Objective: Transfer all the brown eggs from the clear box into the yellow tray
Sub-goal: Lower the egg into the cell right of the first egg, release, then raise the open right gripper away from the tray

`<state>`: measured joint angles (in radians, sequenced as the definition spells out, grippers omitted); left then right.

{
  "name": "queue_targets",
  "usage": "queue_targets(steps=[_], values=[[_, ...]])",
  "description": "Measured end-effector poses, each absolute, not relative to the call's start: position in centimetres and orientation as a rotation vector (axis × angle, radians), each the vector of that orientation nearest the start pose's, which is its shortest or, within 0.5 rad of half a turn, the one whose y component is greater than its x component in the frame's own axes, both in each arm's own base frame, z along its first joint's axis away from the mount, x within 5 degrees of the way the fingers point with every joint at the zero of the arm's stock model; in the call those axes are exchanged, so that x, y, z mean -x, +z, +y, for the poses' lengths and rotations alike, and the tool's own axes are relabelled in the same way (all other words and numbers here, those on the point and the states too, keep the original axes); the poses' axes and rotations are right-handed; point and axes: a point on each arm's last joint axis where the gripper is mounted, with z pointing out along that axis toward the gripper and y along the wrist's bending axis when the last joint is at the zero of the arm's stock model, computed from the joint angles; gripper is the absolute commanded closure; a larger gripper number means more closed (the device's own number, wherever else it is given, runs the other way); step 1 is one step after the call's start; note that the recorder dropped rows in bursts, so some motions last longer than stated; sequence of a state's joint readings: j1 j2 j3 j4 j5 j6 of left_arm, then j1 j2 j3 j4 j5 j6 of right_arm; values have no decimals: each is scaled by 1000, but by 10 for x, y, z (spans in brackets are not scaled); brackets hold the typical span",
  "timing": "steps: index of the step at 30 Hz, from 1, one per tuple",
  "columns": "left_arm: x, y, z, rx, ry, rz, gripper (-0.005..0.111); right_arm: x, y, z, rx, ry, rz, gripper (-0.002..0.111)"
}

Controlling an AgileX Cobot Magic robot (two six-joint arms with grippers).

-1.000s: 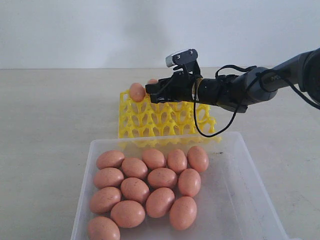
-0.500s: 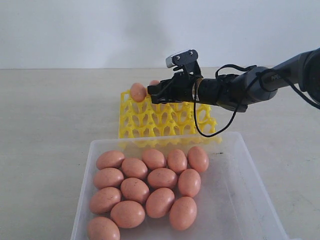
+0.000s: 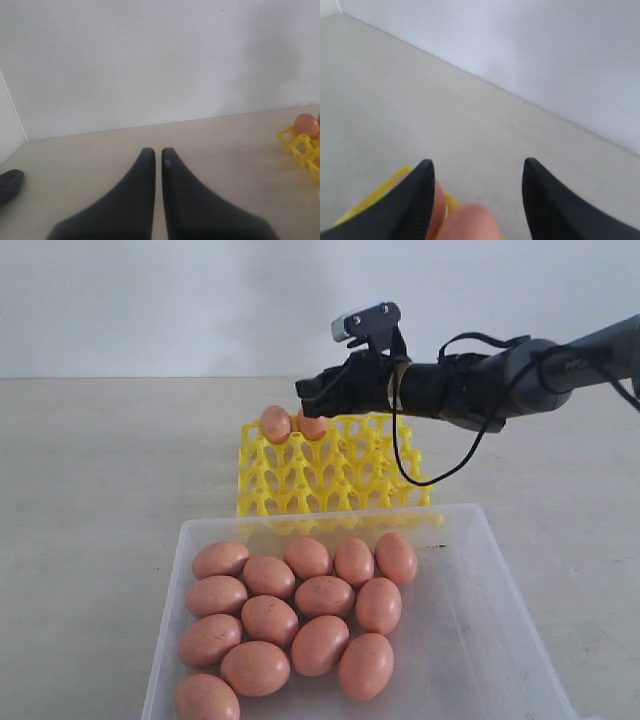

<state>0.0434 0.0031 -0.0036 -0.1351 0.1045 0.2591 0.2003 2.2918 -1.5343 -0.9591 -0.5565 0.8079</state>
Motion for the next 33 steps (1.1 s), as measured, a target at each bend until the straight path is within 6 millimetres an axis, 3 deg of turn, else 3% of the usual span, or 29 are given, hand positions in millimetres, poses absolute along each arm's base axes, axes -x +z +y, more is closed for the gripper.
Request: queue_targets(steps=[5, 9, 12, 16, 17, 21, 26, 29, 31, 33], values=[[-57, 205, 1, -76, 120, 1586, 103, -483, 190, 128, 497, 391, 1840, 61], [-57, 205, 1, -76, 120, 1586, 103, -475, 230, 114, 284, 335, 1919, 64], [-57, 205, 1, -76, 120, 1586, 103, -462, 266, 102, 161, 289, 1915, 79], [-57, 205, 1, -76, 120, 1586, 103, -434, 304, 93, 202, 198, 1862, 107], [-57, 205, 1, -76, 120, 1586, 103, -425, 311, 89, 212, 157, 1854, 108], [-57, 205, 1, -76, 120, 1586, 103, -393, 329, 62, 168, -120, 1854, 108], [-57, 205, 1, -76, 120, 1586, 103, -350, 337, 7, 27, -808, 1928, 108], [-57, 205, 1, -76, 120, 1586, 103, -325, 329, -28, -77, -1185, 2071, 108], [-57, 205, 1, -76, 120, 1586, 103, -309, 317, -48, -143, -1245, 2293, 108], [-57, 205, 1, -76, 120, 1586, 103, -297, 299, -60, -134, -1105, 2582, 108]])
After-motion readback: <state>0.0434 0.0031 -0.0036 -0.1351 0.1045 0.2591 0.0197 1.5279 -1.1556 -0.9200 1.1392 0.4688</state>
